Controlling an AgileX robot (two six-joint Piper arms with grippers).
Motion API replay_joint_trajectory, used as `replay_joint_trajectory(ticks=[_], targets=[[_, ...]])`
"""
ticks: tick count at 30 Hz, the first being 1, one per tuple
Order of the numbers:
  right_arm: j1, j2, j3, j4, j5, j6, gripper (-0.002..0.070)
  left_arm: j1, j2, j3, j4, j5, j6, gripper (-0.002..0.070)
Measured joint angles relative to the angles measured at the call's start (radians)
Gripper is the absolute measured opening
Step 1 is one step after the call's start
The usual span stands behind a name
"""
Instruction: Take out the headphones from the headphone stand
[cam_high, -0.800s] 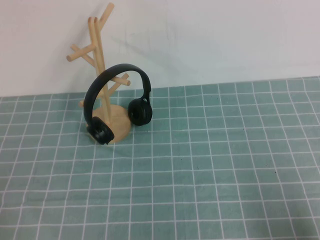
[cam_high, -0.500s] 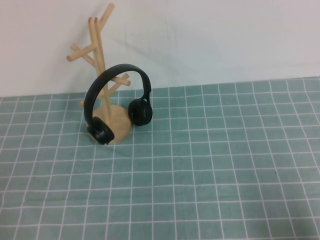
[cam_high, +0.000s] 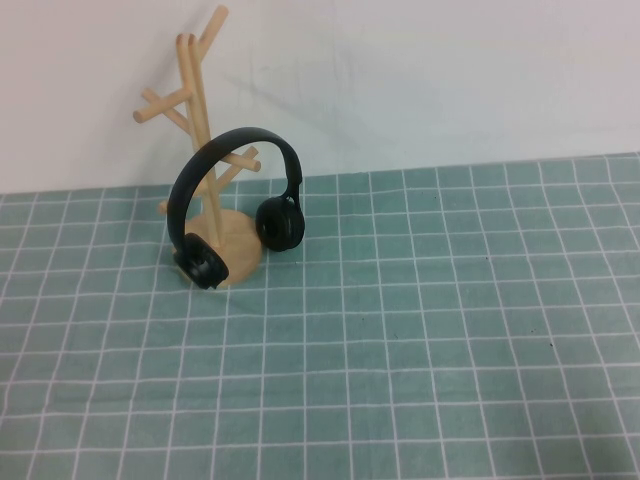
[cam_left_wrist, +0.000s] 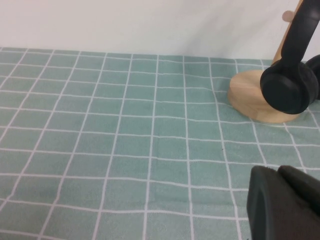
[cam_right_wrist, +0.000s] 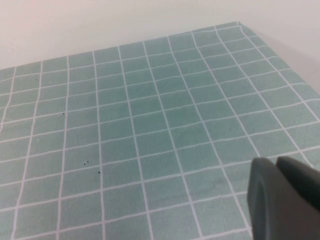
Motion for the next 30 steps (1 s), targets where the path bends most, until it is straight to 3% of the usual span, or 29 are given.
replay_joint_trajectory(ticks=[10, 19, 24, 30], targets=[[0.000, 0.000, 0.000, 0.000, 0.000, 0.000, -0.0008, 0.000, 0.000, 0.000, -0.105, -0.015, 0.000, -0.0006], [0.000, 0.000, 0.000, 0.000, 0.000, 0.000, -0.0009, 0.000, 0.000, 0.000, -0.496, -0.188, -0.034, -0.0006], [0.000, 0.000, 0.000, 0.000, 0.000, 0.000, -0.0009, 0.000, 0.000, -0.003, -0.524, -0.280, -0.014, -0.0006], [0.000, 0.000, 0.000, 0.000, 0.000, 0.000, -0.0009, 0.000, 0.158, -0.272, -0.367, 0.031, 0.047, -0.0006]])
